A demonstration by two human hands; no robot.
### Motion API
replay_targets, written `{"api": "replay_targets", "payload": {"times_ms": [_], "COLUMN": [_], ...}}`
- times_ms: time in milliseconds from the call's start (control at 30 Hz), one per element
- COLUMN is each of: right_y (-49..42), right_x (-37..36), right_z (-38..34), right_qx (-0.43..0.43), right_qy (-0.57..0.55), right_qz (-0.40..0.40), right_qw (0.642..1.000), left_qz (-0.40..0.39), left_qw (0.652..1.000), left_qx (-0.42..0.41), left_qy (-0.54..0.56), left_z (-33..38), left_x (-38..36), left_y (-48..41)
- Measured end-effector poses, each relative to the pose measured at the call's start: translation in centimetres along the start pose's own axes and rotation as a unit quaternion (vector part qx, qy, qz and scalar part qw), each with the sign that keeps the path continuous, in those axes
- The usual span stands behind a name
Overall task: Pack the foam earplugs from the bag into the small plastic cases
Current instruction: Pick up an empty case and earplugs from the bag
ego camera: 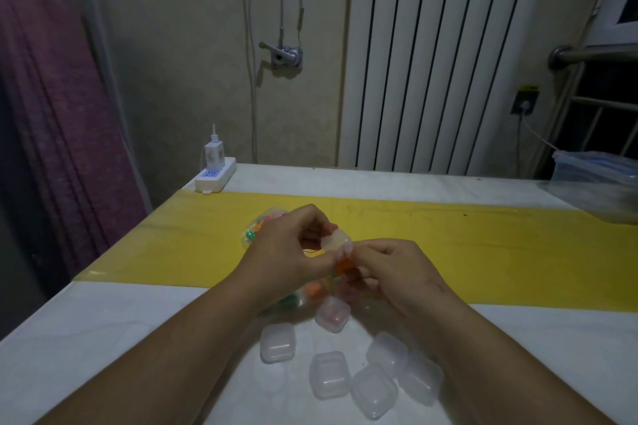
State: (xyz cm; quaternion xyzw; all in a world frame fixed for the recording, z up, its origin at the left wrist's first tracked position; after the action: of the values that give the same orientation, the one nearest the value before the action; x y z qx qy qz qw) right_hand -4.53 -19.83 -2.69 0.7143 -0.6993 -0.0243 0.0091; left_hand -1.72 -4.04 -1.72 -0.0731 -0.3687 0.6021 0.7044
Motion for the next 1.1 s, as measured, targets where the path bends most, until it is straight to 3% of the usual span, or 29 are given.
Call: {"api": "replay_targets", "payload": {"times_ms": [200, 333, 433, 567, 700, 800, 900, 1100], "right_y": [-0.1, -0.2, 0.1, -0.2, -0.3, -0.7, -0.6, -0.4], "right_x": [0.0, 0.1, 0.0, 0.3, 0.8, 1.5, 2.2, 0.7], "right_z": [0.0, 0.2, -0.1, 0.0, 0.0, -0.3, -1.1, -0.8], "right_qx": [0.014, 0.009, 0.007, 0.005, 0.015, 0.057, 0.151, 0.213], "right_qy": [0.031, 0.014, 0.006, 0.010, 0.007, -0.007, 0.051, 0.181], "right_qz": [0.019, 0.045, 0.036, 0.048, 0.054, 0.099, 0.160, 0.145], "right_qw": [0.999, 0.999, 0.999, 0.999, 0.998, 0.993, 0.974, 0.949], "left_qz": [-0.005, 0.062, 0.030, -0.015, -0.036, -0.024, -0.006, -0.003], "left_qw": [1.000, 0.998, 0.993, 0.984, 0.992, 0.993, 0.993, 0.993], "left_qx": [-0.017, 0.023, 0.080, 0.136, 0.116, 0.115, 0.118, 0.119], "left_qy": [-0.023, -0.006, 0.081, 0.113, 0.041, 0.013, 0.002, 0.007], "left_z": [0.1, 0.4, 0.4, 0.3, -0.3, -0.6, -0.6, -0.2], "left_x": [-0.3, 0.2, 0.4, 0.5, 0.3, 0.3, 0.2, 0.1], "left_y": [0.1, -0.4, -0.3, -0.1, -0.1, -0.2, -0.3, -0.2]}}
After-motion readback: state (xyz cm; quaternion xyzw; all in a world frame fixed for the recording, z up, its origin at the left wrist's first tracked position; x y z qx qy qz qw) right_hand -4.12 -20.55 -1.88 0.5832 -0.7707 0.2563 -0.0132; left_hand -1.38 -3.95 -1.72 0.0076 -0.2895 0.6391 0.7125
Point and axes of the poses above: each hand's wrist, its own y-axis away from the middle knuckle, its own x-axis out of the back of the hand, z = x × y, the point moved 2 cm from there along -y, towards the middle knuckle, and after that the axes turned 2 degrees about -x, right-handed, at the moved point
